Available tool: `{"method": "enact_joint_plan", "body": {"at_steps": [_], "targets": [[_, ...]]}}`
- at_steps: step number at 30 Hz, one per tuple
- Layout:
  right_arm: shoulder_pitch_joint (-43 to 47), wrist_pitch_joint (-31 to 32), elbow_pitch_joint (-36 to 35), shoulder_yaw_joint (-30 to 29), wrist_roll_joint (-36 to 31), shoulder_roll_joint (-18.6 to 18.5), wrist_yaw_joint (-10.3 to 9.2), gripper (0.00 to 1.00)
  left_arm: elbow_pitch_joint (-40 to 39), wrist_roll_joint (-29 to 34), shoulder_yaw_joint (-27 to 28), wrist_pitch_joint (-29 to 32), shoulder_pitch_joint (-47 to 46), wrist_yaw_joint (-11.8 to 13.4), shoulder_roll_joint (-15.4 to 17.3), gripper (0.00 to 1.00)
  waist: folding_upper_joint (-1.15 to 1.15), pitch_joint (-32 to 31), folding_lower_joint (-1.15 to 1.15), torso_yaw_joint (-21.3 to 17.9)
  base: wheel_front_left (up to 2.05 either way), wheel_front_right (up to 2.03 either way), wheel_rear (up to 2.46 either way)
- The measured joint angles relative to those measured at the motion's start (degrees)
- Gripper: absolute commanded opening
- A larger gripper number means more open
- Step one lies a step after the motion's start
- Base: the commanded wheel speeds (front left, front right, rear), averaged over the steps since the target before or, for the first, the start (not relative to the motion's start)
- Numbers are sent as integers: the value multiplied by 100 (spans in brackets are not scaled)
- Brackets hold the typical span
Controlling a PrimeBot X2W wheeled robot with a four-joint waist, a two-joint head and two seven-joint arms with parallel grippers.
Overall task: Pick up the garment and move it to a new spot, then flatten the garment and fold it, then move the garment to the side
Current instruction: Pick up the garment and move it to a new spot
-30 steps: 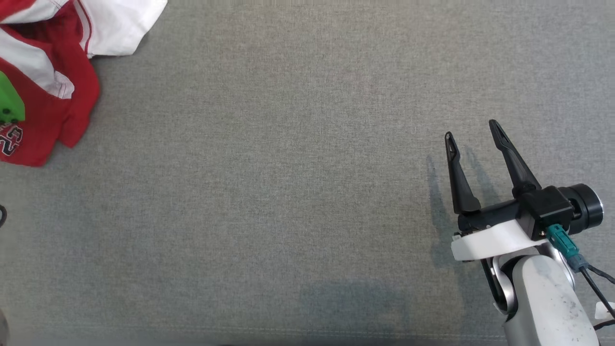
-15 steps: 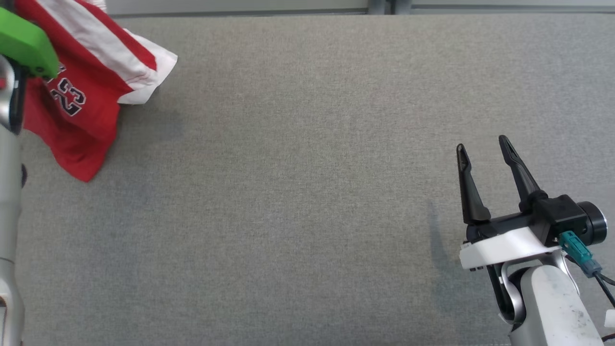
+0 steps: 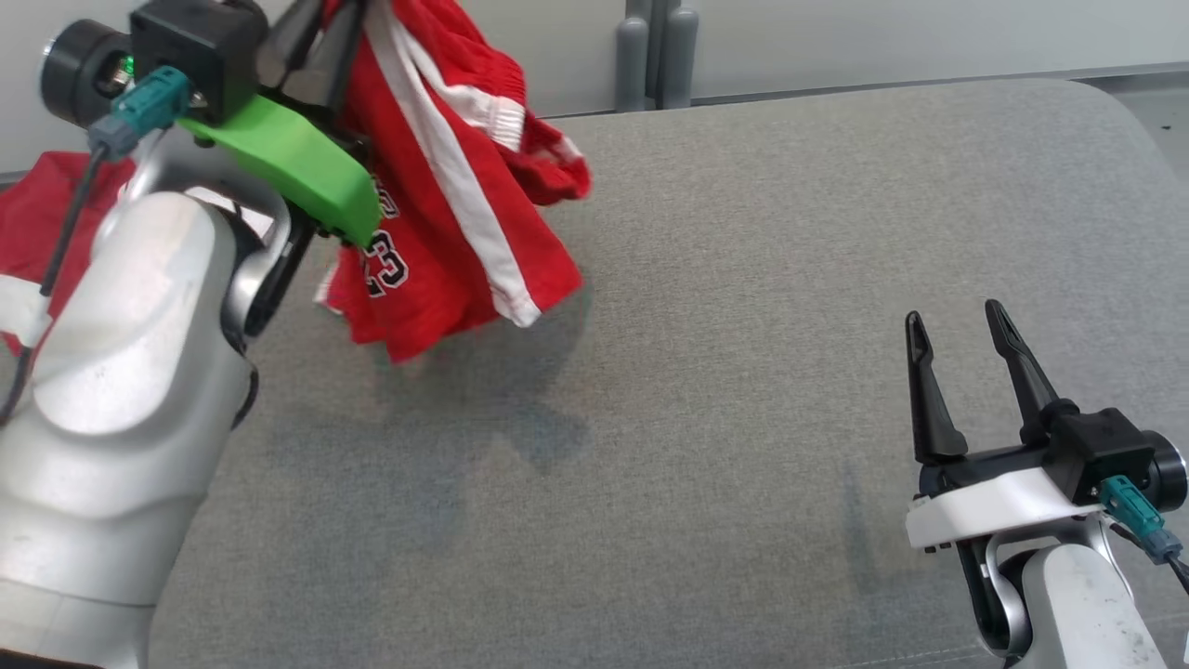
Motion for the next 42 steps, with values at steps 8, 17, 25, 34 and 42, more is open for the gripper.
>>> {"method": "enact_joint_plan", "body": {"at_steps": [8,17,25,34,42], "targets": [[62,0,19,15,2,0,0,100,-802,-534,-678,597,590,0,-36,0,0,-40,0,-333,0,0,0],[-85,0,30,182,63,-1,0,100,745,-250,-1213,125,892,101,-478,0,0,300,0,-520,0,0,0],[-236,0,80,330,113,0,0,100,2423,-113,-1239,-535,691,293,-875,0,1,611,0,-751,0,0,0],[-241,0,196,509,168,0,0,100,3512,-394,-937,-913,545,382,-1299,100,1,696,0,-921,0,0,0],[-228,0,244,500,170,2,0,100,3521,-522,-762,-992,548,264,-1446,100,1,560,0,-711,0,0,0]]}}
